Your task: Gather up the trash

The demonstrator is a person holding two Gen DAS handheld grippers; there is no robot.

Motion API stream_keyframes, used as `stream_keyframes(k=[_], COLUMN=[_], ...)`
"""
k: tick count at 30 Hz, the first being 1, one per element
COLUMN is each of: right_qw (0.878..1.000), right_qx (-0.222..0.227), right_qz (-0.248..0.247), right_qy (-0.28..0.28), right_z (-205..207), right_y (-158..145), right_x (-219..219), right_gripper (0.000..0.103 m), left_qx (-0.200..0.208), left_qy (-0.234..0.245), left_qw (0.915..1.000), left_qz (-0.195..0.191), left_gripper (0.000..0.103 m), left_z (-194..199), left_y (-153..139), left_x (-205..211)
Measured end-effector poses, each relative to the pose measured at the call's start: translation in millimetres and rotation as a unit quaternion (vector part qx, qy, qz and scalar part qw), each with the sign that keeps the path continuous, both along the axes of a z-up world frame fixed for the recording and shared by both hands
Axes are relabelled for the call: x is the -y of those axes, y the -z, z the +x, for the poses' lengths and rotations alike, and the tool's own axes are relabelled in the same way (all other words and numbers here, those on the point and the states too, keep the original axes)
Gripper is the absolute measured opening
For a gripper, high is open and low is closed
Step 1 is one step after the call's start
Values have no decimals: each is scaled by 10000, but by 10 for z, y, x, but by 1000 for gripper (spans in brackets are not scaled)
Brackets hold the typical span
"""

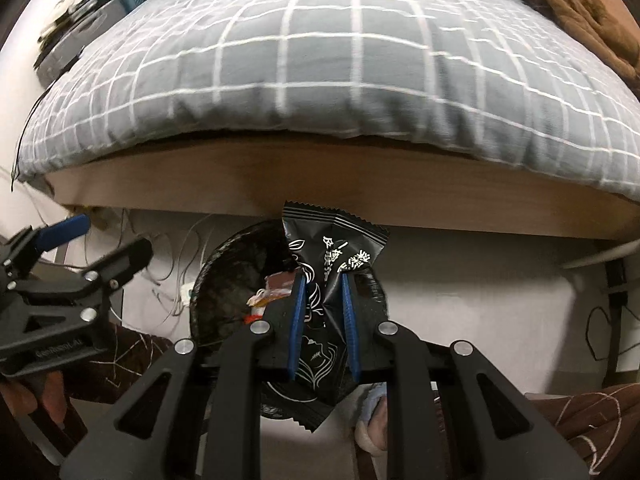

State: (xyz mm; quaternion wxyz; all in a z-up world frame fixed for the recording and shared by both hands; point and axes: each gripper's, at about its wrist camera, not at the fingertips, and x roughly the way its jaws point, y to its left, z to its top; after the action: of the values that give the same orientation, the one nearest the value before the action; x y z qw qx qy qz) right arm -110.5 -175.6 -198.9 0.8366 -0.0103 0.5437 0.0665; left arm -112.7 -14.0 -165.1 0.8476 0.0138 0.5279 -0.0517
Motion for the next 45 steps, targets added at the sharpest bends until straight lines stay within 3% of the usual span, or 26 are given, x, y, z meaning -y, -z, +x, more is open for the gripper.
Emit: stream_keyframes(k=[11, 14, 21, 27, 34, 40, 45], right_qw=[9989, 9987, 9991, 9991, 9983, 9960, 9878], right_qx=[-151, -171, -119, 21, 508, 869, 1504], right_qz=[-128, -197, -228, -276, -283, -79, -240], right_qy=[-426, -435, -338, -310, 10, 179, 320], right_z=[-13, 17, 25, -1, -65, -139, -312], right_y=[121, 145, 155, 72, -252, -624, -1170], right_x=[-607, -694, -610, -515, -210, -26, 71], right_gripper=[21, 33, 42, 60, 95, 95, 95], left_qx=[-24, -10, 45, 109, 347, 647, 897], left_qy=[-470, -529, -529, -549, -512, -502, -482], left_qw=[9989, 9986, 9986, 9984, 9980, 9965, 9945], left_qz=[-34, 6, 17, 10, -111, -183, -260], left_gripper=[97, 97, 97, 97, 97, 97, 97], left_z=[-103, -100, -115, -118, -174, -249, -301], left_y=[58, 67, 40, 13, -285, -634, -1010], left_x=[-525, -595, -612, -601, -579, -517, -420])
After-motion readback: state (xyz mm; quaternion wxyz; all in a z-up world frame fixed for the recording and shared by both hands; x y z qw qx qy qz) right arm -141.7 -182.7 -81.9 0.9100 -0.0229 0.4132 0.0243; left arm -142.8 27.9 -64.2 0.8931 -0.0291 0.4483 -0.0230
